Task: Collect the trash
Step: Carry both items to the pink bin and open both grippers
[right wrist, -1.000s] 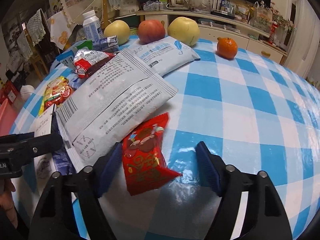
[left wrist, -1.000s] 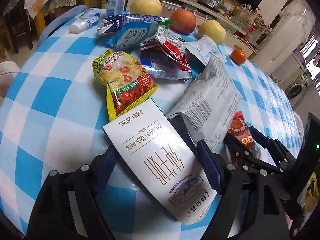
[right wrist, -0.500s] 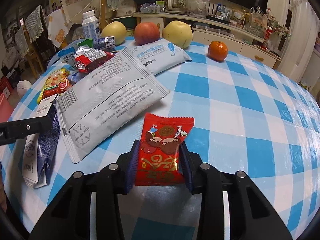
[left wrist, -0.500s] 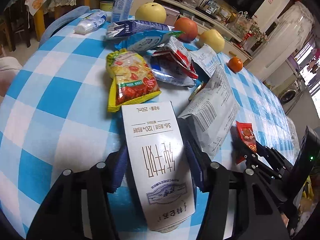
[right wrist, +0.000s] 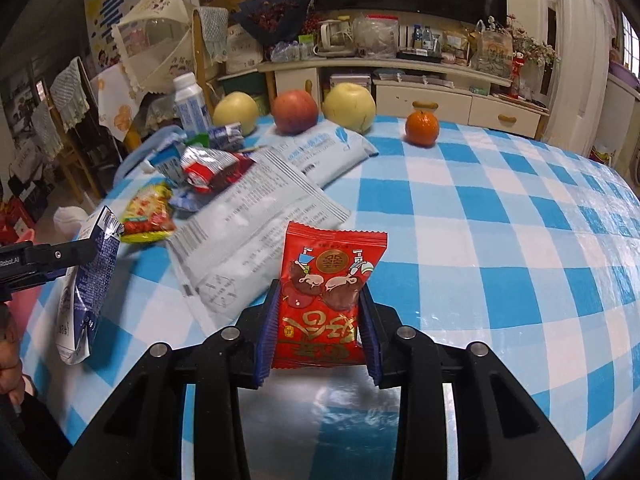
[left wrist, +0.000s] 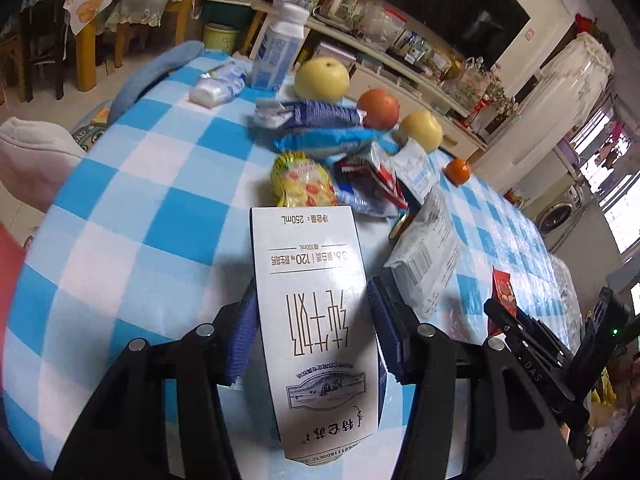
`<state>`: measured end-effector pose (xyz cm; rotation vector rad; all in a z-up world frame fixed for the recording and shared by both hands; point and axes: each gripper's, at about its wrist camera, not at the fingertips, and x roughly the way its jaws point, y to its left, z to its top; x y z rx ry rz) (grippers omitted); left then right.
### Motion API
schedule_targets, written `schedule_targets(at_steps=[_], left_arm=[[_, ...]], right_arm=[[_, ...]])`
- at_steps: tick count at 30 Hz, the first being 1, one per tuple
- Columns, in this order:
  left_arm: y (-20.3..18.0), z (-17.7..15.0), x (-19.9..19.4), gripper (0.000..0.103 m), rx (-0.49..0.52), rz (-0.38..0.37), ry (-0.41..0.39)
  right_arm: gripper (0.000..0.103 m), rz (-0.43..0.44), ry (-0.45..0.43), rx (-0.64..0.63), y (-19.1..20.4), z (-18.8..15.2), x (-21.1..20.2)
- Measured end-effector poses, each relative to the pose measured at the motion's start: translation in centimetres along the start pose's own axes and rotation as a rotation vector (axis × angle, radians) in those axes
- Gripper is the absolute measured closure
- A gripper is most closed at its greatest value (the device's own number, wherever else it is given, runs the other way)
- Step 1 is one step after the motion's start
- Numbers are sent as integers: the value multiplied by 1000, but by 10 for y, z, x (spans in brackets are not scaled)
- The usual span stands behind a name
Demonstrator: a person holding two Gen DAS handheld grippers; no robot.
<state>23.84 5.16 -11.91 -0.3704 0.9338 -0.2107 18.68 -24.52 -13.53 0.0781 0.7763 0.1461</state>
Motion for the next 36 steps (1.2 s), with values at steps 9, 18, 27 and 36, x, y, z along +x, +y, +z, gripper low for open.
schedule_targets(at_steps=[9,18,27,36], left_arm=[[39,15,-69,49,-41,48,-179],[142,23,-144,49,-223,324,-376],[242,13,-183,48,-491,480,-416],[279,8,-192,37,-543,554,-417]], right_arm=[[66,178,-40,-79,90,13,-25],[66,444,-40,-287,264,22,-33],[64,579,12,-464,410,21,-4],[18,622,64,-363,430,15,21]])
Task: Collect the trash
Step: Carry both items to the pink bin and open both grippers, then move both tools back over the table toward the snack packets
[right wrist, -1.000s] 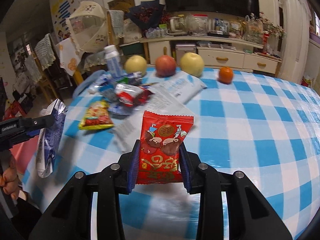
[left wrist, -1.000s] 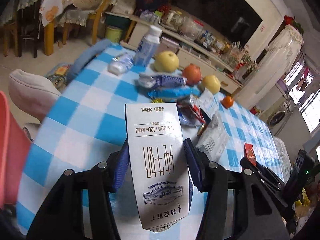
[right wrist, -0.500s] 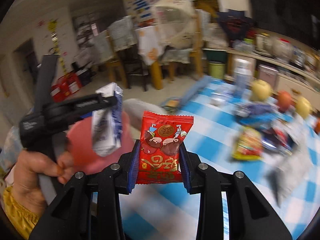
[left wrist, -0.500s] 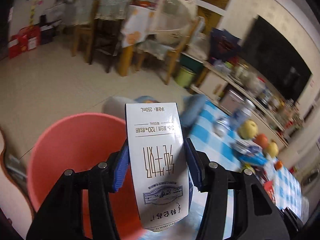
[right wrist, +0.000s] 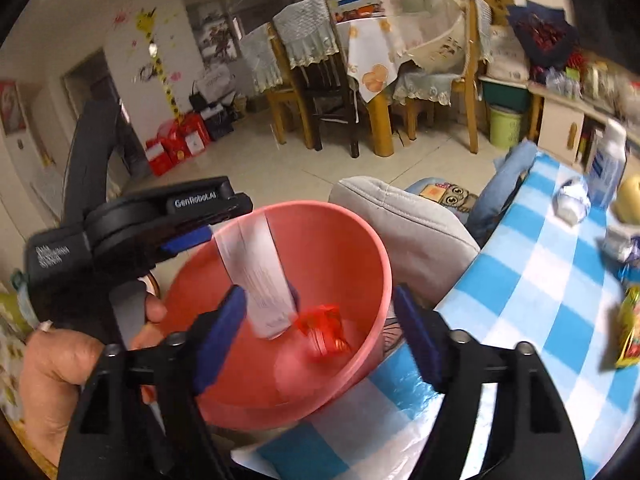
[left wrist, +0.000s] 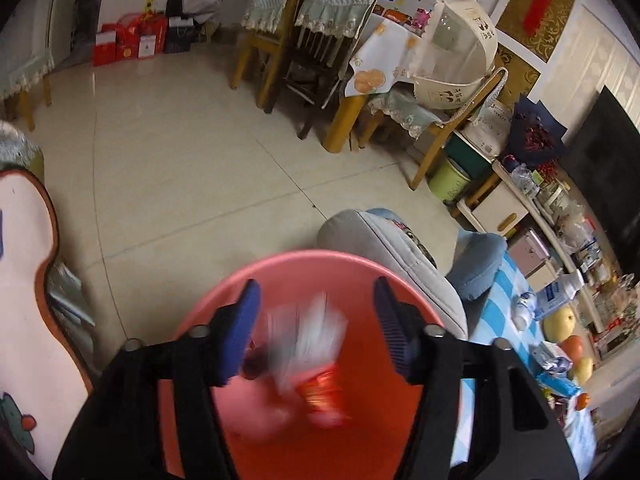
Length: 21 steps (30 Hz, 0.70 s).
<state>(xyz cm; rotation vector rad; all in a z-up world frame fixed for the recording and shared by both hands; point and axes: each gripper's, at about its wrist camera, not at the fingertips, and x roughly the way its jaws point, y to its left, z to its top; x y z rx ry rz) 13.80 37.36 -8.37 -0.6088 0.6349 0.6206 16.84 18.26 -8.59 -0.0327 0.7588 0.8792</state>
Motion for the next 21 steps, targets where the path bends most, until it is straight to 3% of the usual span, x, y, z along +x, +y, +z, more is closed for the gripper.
schedule_targets(at_steps=[5,11,21], left_arm=[[-18,-5,-8,25,102,-13,-79],[-58,-21,-28,12,308,-95,-227],[-132,-55,-42,11,510,-171,-217]], right_arm=[[14,-53,-15,33,-13,-9,-21],[11,-123,-27,37,-33,-30,-46],[5,-231,-33,60,-70,-60,-91]])
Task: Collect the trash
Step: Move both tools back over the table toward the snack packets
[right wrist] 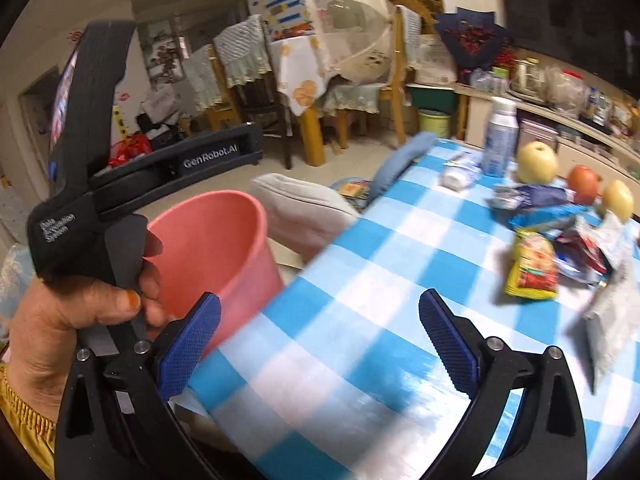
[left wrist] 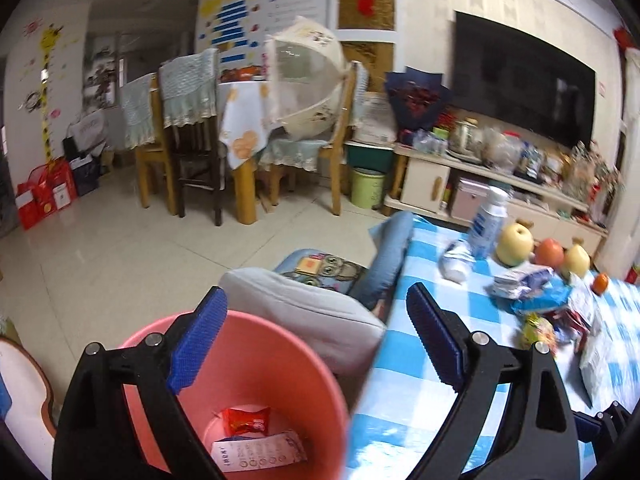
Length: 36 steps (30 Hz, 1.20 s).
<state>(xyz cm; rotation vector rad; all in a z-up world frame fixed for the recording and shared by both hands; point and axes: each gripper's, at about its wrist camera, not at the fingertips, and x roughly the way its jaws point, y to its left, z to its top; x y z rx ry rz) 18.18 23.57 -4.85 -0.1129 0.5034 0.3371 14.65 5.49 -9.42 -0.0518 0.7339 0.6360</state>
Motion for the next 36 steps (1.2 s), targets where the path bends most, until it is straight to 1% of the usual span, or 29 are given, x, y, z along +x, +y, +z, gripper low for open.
schedule_targets(at_steps=[4,7,15,18,24,29,36], left_arm=[[-23,1,-1,11,15,-32,14],[-41,0,-1,10,46,-25,16],[-82,-2,-2,10,80,-59,17],[-96,-3,-2,10,101,-62,14],[-125,-6,0,10,148,-71,20],[-146,-8,4,10,183,-77,36],[-175,-14,10,10,234,-83,39]], right_arm=[[5,-38,2,13,-15,-5,-14],[5,-61,0,35,-30,-10,-22],[5,-69,4,113,-64,-21,-36],[5,-73,18,131,-75,-25,-37],[5,-110,55,167,-97,-34,-38],[5,-127,67,204,-116,-40,-41],[5,-177,22,222,-142,-41,-57]])
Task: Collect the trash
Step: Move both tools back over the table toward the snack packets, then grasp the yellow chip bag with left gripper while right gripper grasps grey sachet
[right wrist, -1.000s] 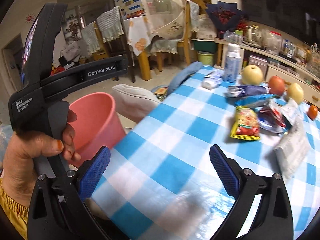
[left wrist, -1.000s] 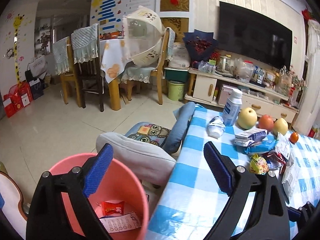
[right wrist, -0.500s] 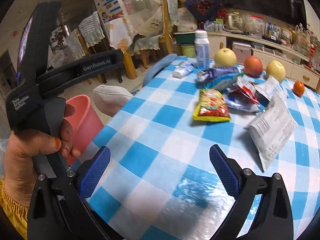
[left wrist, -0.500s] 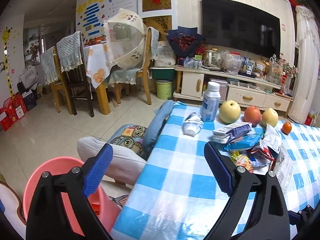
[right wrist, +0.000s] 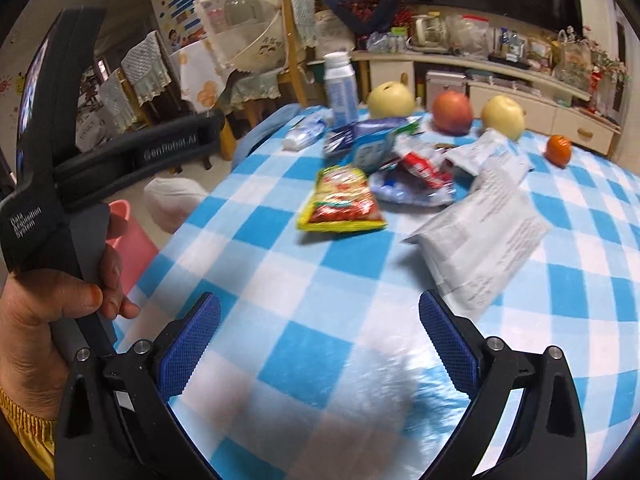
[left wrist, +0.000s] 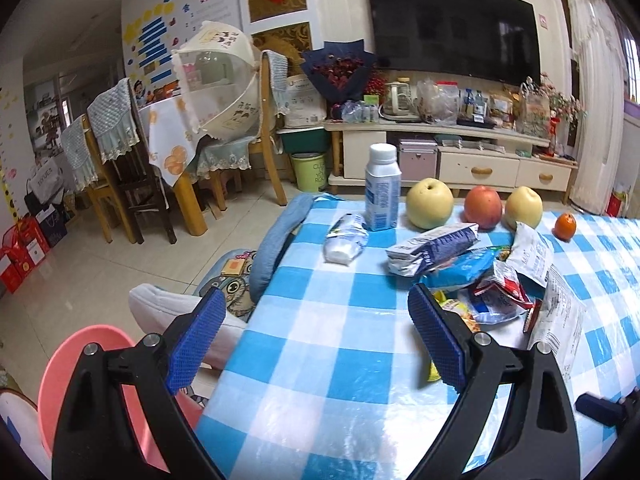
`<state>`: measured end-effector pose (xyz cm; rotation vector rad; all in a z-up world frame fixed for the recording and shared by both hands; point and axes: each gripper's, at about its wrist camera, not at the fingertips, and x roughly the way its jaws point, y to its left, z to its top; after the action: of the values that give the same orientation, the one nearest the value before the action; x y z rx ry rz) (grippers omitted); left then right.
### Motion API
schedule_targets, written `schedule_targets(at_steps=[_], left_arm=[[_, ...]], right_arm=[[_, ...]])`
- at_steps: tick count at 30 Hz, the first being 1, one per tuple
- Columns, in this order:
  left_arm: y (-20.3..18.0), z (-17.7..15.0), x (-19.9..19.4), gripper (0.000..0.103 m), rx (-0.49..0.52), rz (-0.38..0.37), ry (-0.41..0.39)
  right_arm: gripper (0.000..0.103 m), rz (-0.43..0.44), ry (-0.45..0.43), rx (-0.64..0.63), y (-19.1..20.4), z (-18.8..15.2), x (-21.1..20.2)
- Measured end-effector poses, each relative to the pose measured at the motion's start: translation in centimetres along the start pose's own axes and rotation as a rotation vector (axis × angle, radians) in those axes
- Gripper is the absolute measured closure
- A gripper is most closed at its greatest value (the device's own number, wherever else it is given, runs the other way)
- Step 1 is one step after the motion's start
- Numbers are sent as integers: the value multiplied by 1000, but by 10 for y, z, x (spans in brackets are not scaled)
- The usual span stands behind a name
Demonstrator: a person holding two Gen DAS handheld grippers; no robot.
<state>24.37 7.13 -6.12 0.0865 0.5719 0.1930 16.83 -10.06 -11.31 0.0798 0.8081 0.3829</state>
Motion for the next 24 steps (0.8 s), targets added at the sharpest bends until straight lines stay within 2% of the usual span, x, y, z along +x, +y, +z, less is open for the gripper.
schedule_targets(at_steps=[18,24], left_arm=[[-66,-2,14,10,165,-13,-2],[-82,-2,19,10,221,-50,10]], right_arm=[[5,-62,-38,166,-82,13,-7],[5,-37,-20,292,-119,17,4]])
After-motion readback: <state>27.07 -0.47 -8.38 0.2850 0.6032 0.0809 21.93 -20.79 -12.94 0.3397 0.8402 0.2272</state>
